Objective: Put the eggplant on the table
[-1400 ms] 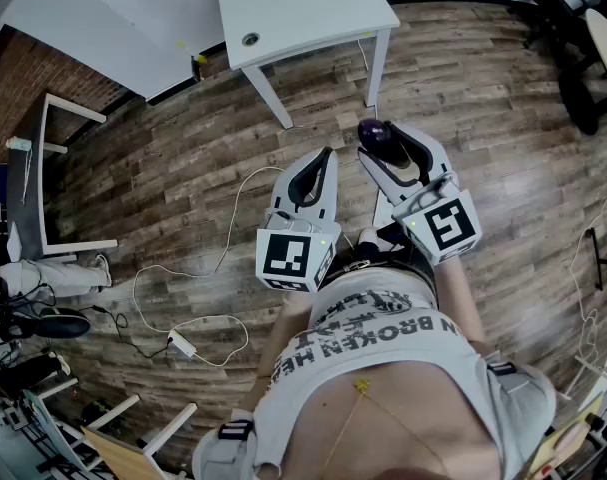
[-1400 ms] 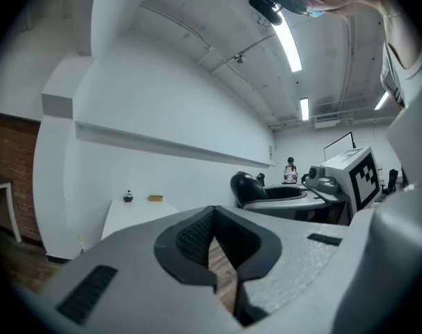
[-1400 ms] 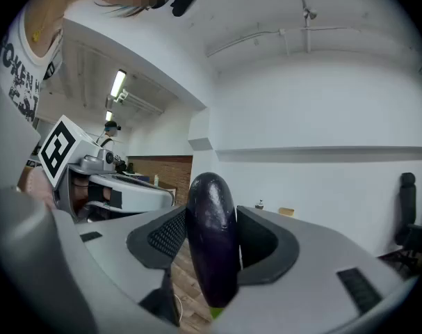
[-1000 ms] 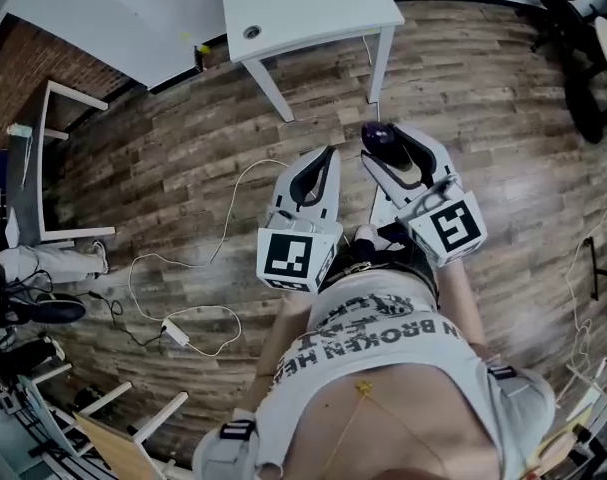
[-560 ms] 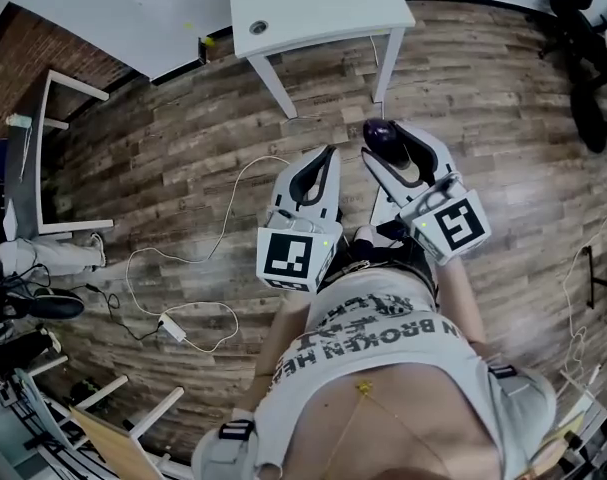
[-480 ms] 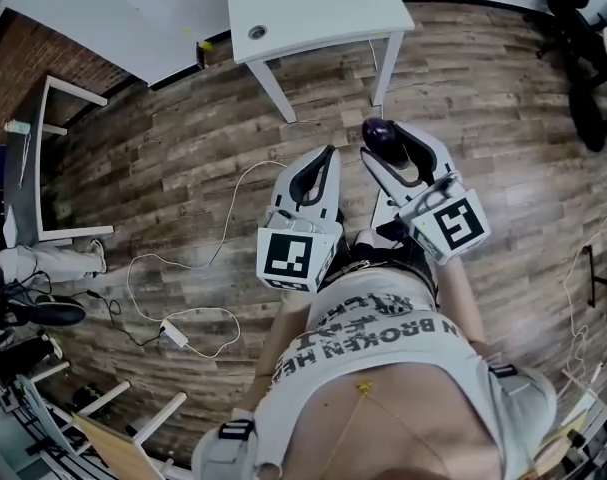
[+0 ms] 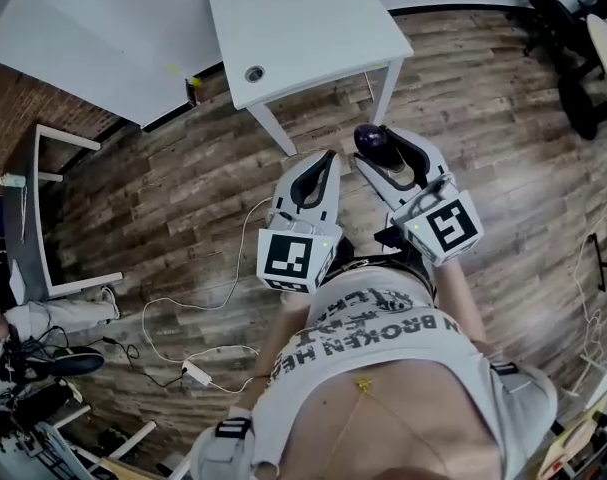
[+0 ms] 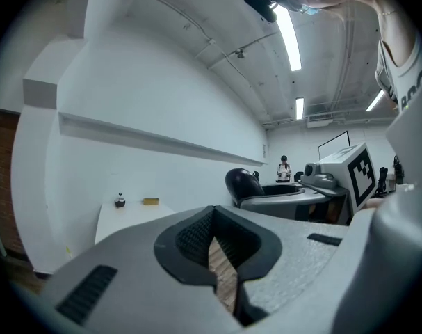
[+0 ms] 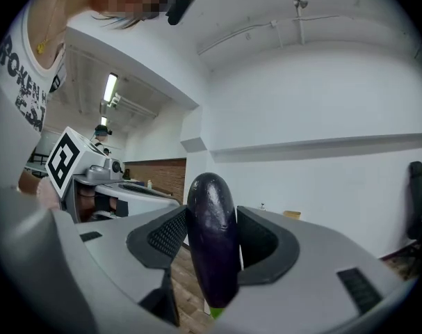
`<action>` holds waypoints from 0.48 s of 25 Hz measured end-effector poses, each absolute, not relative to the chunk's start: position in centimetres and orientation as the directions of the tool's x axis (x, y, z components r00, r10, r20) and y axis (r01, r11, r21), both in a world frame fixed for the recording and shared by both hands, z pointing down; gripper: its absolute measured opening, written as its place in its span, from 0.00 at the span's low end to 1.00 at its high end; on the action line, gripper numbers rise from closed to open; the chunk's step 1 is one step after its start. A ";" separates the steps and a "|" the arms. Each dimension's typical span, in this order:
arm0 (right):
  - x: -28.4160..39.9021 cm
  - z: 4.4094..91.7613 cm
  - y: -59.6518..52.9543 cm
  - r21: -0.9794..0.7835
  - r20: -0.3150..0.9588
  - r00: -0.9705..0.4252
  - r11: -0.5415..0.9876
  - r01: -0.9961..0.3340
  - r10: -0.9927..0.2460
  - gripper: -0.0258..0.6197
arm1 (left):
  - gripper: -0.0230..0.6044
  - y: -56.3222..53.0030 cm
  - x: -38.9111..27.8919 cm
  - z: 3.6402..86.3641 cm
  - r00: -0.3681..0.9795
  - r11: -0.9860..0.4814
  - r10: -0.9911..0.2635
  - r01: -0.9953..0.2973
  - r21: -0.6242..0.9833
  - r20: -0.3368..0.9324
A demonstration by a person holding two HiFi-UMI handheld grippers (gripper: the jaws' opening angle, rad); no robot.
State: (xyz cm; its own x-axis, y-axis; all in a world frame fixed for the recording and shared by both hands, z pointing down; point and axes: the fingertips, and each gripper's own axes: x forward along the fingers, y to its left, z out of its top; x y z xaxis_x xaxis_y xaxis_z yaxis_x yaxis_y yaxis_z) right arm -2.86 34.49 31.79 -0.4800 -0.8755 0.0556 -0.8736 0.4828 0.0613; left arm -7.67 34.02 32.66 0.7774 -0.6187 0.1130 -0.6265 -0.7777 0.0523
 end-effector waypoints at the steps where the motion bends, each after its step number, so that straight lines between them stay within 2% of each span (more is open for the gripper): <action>1: -3.1 31.8 33.6 0.063 0.054 -0.476 0.479 -0.875 -0.877 0.38 | 0.05 33.2 -8.0 32.8 0.781 -0.781 -0.615 -0.622 0.051 0.114; 12: -5.2 32.4 27.7 0.062 0.067 -0.427 0.430 -0.900 -0.902 0.38 | 0.05 27.2 -9.7 33.8 0.819 -0.819 -0.560 -0.570 0.068 0.128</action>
State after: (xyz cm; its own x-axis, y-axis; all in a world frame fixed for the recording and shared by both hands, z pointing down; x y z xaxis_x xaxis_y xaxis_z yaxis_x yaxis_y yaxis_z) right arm -5.17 27.70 32.40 -0.4265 -0.9020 0.0670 -0.9005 0.4304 0.0622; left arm -9.70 27.17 33.76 0.8188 -0.5597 0.1276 -0.5702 -0.8187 0.0678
